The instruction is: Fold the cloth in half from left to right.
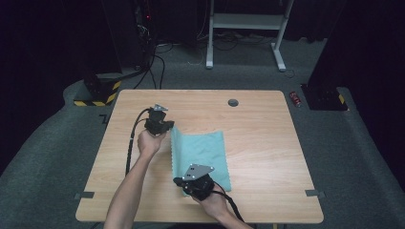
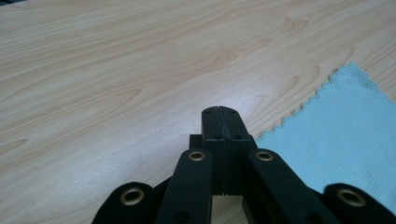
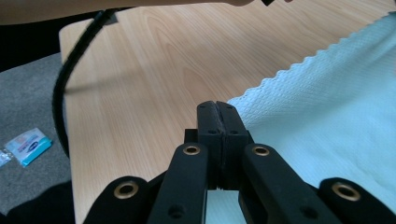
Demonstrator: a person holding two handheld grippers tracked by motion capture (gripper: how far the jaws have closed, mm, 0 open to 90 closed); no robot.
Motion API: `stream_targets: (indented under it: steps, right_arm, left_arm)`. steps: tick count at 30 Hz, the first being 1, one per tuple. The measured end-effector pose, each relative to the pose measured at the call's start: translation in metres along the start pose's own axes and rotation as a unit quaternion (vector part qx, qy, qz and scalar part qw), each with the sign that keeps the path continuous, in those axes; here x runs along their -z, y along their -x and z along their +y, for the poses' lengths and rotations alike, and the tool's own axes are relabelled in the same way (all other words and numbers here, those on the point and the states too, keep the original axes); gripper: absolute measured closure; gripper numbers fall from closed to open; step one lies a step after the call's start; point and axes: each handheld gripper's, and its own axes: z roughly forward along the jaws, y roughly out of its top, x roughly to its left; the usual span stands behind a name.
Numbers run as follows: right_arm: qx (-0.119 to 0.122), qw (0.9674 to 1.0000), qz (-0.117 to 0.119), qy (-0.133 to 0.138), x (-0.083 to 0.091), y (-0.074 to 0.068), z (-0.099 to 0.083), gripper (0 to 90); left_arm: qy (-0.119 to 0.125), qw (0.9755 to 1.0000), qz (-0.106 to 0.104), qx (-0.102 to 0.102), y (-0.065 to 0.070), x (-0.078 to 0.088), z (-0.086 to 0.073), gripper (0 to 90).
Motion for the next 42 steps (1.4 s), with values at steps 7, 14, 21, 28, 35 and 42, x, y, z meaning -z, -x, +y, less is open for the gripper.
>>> stream_targets:
  steps: [7, 14, 21, 28, 35, 42]
  right_arm:
    - [-0.021, 0.9997, -0.015, 0.000, 0.012, 0.009, -0.024, 90.0]
    - [-0.028, 0.9990, -0.033, -0.004, 0.020, 0.013, -0.042, 90.0]
    - [-0.038, 0.9979, -0.052, -0.008, 0.029, 0.020, -0.054, 90.0]
    - [-0.040, 0.9969, -0.067, -0.011, 0.036, 0.023, -0.061, 89.9]
    - [-0.048, 0.9953, -0.083, -0.015, 0.045, 0.027, -0.069, 89.9]
    - [-0.050, 0.9942, -0.094, -0.015, 0.051, 0.029, -0.075, 89.9]
  left_arm:
    - [-0.004, 0.9997, -0.015, -0.021, 0.022, -0.019, 0.008, 90.0]
    - [-0.015, 0.9995, -0.020, -0.020, 0.032, -0.036, 0.005, 90.0]
    - [-0.005, 0.9995, -0.025, -0.018, 0.036, -0.037, 0.007, 90.0]
    - [0.000, 0.9993, -0.032, -0.021, 0.043, -0.043, 0.010, 90.0]
    - [0.004, 0.9989, -0.040, -0.025, 0.052, -0.051, 0.012, 90.0]
    - [0.011, 0.9982, -0.051, -0.030, 0.059, -0.055, 0.019, 90.0]
